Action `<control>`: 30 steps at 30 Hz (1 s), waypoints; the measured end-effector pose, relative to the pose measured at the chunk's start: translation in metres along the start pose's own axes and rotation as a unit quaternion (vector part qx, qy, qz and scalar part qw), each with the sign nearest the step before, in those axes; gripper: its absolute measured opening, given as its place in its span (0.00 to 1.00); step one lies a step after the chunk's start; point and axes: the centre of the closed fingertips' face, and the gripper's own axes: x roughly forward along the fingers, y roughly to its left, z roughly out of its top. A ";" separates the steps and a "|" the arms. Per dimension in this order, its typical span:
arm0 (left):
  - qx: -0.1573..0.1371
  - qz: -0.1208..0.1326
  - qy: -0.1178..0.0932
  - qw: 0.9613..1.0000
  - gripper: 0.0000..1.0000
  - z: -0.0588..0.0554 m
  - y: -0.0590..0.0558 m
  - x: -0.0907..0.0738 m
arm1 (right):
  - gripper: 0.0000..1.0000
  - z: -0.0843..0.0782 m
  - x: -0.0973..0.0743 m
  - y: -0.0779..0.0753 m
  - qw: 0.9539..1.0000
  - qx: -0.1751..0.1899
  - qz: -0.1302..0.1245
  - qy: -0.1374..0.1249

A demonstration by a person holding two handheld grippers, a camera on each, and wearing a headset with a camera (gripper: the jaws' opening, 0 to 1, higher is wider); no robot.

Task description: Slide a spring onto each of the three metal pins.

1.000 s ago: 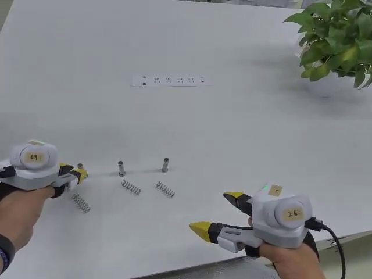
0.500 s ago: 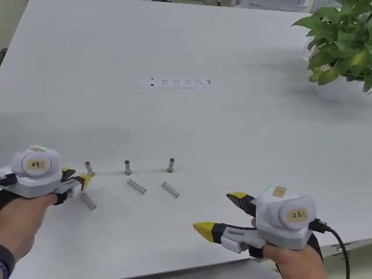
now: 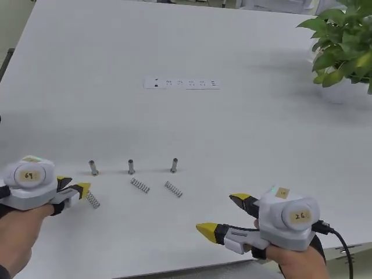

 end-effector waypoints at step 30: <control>-0.035 -0.003 0.028 0.999 0.19 -0.028 -0.012 0.009 | 0.64 0.000 0.003 0.004 1.000 -0.003 0.005 0.002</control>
